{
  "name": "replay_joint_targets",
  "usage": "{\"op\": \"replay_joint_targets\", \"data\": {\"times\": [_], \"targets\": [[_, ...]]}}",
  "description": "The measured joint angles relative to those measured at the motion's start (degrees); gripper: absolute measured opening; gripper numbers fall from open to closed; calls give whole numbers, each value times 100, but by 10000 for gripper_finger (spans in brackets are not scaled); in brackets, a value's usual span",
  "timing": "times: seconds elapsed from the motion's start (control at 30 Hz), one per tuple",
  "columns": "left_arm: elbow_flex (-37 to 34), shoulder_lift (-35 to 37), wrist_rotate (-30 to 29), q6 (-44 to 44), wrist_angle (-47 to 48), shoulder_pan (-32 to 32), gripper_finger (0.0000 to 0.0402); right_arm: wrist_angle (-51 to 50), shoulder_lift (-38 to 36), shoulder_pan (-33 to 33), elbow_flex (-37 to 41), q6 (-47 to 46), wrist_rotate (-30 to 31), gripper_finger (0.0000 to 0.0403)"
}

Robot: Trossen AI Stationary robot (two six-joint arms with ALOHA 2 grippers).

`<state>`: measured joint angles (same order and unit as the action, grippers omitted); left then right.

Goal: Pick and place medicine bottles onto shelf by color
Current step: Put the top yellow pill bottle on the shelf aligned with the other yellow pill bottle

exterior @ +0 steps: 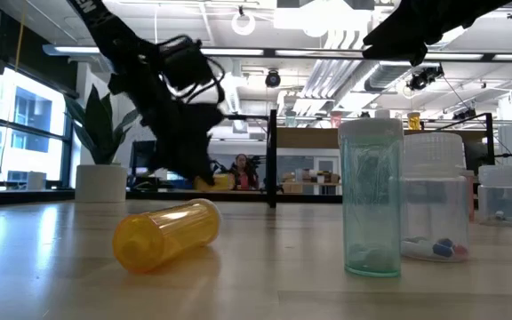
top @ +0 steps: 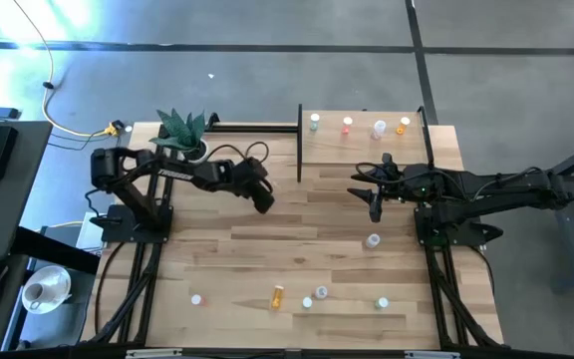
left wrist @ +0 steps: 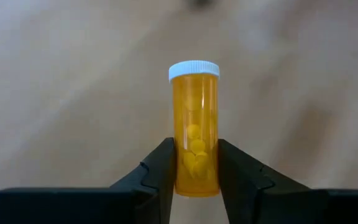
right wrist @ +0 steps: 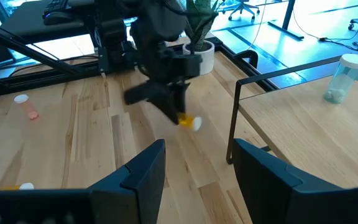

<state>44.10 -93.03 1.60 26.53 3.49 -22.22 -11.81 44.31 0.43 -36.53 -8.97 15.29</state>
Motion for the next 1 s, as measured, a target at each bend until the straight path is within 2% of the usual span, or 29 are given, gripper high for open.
{"op": "replay_joint_targets", "data": {"times": [0.13, 0.27, 0.5, 0.87, 1.0], "targets": [[0, 53, 910, -297, -912, 316, 91, 0, 0, 0, 0, 0, -2, 177], [0, 53, 1447, -489, -2005, 560, 91, 3, 31, 0, -4, 0, -2, 177], [0, 53, 1666, -914, -3333, 849, 91, 206, 313, 0, -4, 173, -135, 177], [0, 53, 1625, -2068, -4072, 1250, 91, 1619, 1176, 2, -4, 1196, -1694, 177], [0, 50, 1626, -2225, -4130, 1351, 91, 2090, 1554, 2, -4, 1336, -2029, 177]]}}
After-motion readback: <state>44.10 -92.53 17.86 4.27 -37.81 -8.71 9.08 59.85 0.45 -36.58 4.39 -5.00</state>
